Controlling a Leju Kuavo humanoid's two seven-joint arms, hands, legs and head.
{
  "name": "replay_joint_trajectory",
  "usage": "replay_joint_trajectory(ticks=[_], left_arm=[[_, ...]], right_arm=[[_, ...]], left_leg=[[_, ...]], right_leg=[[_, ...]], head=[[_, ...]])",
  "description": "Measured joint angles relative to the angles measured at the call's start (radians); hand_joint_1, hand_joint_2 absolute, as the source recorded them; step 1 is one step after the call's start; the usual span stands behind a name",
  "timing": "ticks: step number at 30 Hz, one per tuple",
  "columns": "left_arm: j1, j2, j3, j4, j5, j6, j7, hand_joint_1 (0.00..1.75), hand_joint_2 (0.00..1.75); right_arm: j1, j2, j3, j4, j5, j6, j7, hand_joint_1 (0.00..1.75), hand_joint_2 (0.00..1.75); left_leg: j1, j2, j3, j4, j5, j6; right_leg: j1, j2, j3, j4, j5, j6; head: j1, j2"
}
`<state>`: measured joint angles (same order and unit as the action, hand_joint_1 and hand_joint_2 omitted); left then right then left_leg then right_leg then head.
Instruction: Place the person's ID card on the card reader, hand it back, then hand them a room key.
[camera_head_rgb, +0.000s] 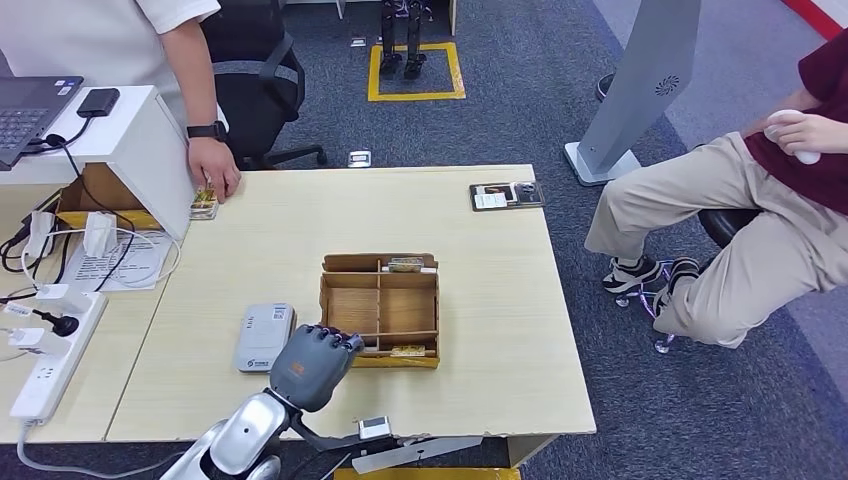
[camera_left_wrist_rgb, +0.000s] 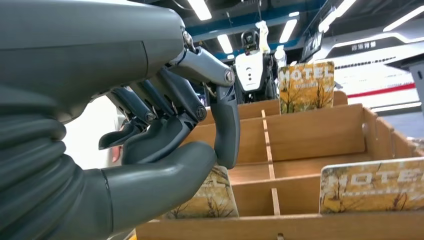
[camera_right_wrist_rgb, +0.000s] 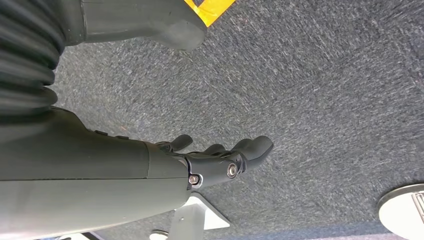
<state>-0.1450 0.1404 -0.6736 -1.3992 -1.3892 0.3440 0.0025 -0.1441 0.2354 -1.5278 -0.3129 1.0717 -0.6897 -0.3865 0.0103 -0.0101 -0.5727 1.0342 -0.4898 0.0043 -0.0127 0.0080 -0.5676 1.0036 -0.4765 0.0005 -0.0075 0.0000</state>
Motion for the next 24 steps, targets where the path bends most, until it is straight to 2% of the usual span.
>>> replay_joint_trajectory(ticks=[1,2,4,5,6,11,19,24], left_arm=[[-0.001,0.0,-0.002,0.005,-0.002,-0.006,0.0,1.64,1.75],[-0.002,0.0,-0.004,0.009,-0.003,-0.013,0.0,1.3,1.75],[-0.003,0.0,-0.006,0.015,0.001,-0.019,-0.001,0.45,1.75],[-0.003,0.0,-0.006,0.017,0.002,-0.019,-0.001,0.09,1.75],[-0.002,0.0,-0.006,0.02,0.002,-0.017,-0.001,0.0,1.75],[0.009,-0.001,-0.007,0.028,-0.024,0.031,0.02,0.0,1.75],[0.045,-0.018,-0.006,0.028,-0.116,0.184,0.055,0.0,1.75],[0.058,-0.026,0.001,0.027,-0.135,0.216,0.058,0.0,1.75]], right_arm=[[0.0,0.0,0.004,0.001,-0.001,0.0,0.0,0.0,1.75],[0.0,0.0,0.008,0.002,-0.003,0.0,0.0,0.0,1.75],[0.0,0.0,0.013,0.002,-0.004,0.0,0.0,0.0,1.75],[0.0,0.0,0.014,0.002,-0.004,0.0,0.0,0.0,1.75],[0.0,0.0,0.015,0.003,-0.004,0.0,0.0,0.0,1.75],[0.001,0.0,0.019,0.003,-0.004,0.0,0.005,0.0,1.75],[0.006,0.0,0.024,0.003,-0.007,0.0,0.01,0.0,1.75],[0.006,0.0,0.03,0.003,-0.009,0.0,0.01,0.0,1.75]], left_leg=[[0.0,0.0,0.0,0.0,0.0,0.0],[0.0,0.0,0.0,0.0,0.0,0.0],[0.0,0.0,0.0,0.0,0.0,0.0],[0.0,0.0,0.0,0.0,0.0,0.0],[0.0,0.0,0.0,0.0,0.0,0.0],[0.0,0.0,0.0,0.0,0.0,0.0],[0.0,0.0,0.0,0.0,0.0,0.0],[0.0,0.0,0.0,0.0,0.0,0.0]], right_leg=[[0.0,0.0,0.0,0.0,0.0,0.0],[0.0,0.0,0.0,0.0,0.0,0.0],[0.0,0.0,0.0,0.0,0.0,0.0],[0.0,0.0,0.0,0.0,0.0,0.0],[0.0,0.0,0.0,0.0,0.0,0.0],[0.0,0.0,0.0,0.0,0.0,0.0],[0.0,0.0,0.0,0.0,0.0,0.0],[0.0,0.0,0.0,0.0,0.0,0.0]], head=[[0.0,0.0],[0.0,0.0],[0.0,0.0],[0.0,0.0],[0.0,0.0],[0.0,0.0],[0.0,0.0],[0.0,0.0]])
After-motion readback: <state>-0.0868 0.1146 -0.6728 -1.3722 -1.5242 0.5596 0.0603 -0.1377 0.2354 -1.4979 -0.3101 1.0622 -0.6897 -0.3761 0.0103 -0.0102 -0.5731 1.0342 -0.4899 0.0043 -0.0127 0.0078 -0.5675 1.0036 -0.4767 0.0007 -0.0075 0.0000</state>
